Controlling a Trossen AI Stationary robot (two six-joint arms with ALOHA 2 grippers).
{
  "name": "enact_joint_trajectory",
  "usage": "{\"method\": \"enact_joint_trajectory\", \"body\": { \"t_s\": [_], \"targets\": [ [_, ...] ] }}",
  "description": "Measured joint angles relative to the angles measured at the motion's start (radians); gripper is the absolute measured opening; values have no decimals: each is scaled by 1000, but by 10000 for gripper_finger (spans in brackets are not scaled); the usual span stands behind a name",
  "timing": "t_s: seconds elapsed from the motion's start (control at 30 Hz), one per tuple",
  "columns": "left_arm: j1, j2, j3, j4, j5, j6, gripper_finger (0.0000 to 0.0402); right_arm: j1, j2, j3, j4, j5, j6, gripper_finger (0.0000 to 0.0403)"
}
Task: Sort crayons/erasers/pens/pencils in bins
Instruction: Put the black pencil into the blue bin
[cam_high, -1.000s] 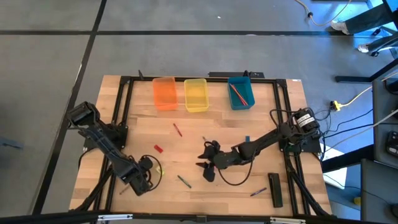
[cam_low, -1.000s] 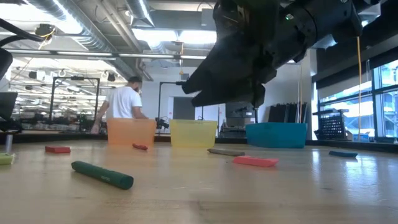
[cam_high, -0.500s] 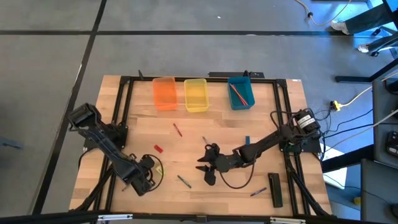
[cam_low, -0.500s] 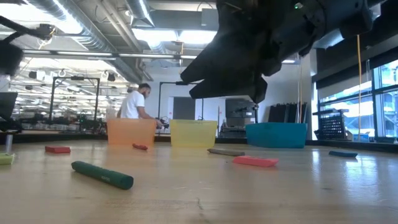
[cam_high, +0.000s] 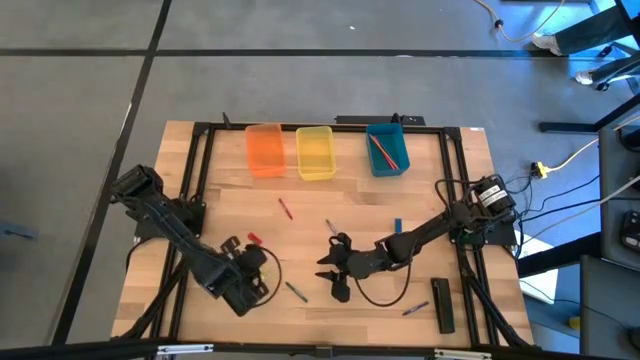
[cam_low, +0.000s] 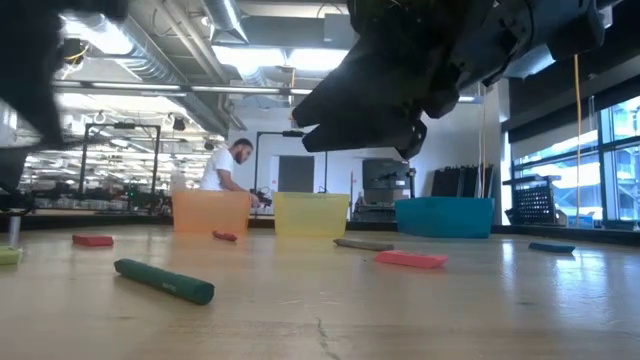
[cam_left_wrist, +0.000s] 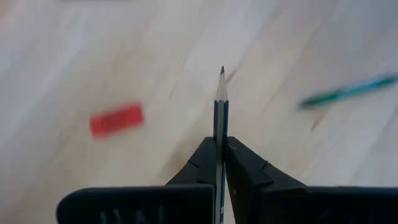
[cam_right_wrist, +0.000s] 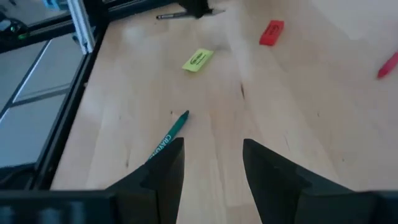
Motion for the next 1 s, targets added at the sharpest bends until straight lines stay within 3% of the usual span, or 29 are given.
{"method": "enact_joint_trajectory", "body": {
  "t_s": [0.2, 0.4, 0.57, 0.8, 1.0],
  "targets": [
    [18, -1, 103, 12, -158, 143, 11, 0, 0, 0, 75, -35, -55, 167],
    [19, -2, 194, 51, -372, 258, 8, 0, 0, 0, 295, -34, -162, 167],
    [18, -2, 243, 174, -504, 369, 11, -8, 0, 0, 407, -34, -271, 167],
    [36, -2, 248, 424, -537, 607, 13, -29, 0, 0, 497, -34, -326, 167],
    [58, -2, 248, 528, -529, 711, 13, -28, 0, 0, 576, -34, -370, 167]
  ]
}}
